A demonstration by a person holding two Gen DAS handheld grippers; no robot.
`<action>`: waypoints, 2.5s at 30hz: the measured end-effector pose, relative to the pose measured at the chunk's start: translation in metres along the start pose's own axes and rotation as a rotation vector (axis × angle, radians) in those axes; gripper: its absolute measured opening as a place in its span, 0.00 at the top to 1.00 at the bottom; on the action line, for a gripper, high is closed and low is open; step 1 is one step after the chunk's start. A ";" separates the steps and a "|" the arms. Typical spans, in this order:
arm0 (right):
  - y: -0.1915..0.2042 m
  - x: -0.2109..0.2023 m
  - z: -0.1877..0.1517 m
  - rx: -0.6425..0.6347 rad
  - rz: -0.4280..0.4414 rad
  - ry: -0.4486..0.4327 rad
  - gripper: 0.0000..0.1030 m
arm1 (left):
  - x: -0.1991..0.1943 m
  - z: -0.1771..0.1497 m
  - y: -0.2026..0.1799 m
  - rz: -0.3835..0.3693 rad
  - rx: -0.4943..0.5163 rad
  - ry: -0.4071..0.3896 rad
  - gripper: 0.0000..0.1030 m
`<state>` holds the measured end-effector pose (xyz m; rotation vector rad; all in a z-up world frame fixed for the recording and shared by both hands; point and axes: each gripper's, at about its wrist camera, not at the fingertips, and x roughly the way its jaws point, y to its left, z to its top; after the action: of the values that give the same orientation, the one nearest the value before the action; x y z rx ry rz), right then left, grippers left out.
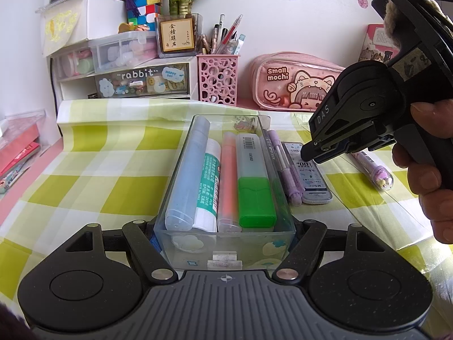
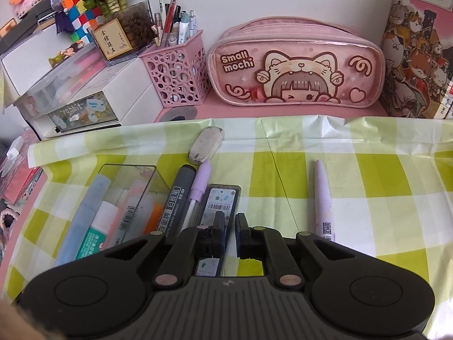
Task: Organize stationery
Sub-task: 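Move the right tool to the black marker and grasp it, then lower the black marker into the clear box and open the right tool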
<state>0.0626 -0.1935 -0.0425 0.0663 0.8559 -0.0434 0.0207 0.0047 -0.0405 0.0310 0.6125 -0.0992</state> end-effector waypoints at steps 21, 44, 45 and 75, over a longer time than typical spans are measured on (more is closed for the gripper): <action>0.049 0.005 0.006 -0.144 0.073 0.016 0.84 | -0.005 -0.001 0.011 0.047 -0.033 0.007 0.29; 0.053 -0.014 0.019 0.083 0.268 0.045 0.90 | -0.005 -0.001 0.010 0.050 -0.025 0.001 0.29; 0.055 -0.013 0.019 0.085 0.271 0.048 0.90 | -0.005 -0.001 0.010 0.049 -0.025 0.001 0.29; 0.075 -0.008 0.018 0.047 0.257 0.117 0.90 | -0.004 -0.001 0.009 0.048 -0.022 0.000 0.29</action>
<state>0.0761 -0.1201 -0.0216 0.2247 0.9574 0.1833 0.0178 0.0138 -0.0390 0.0248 0.6124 -0.0462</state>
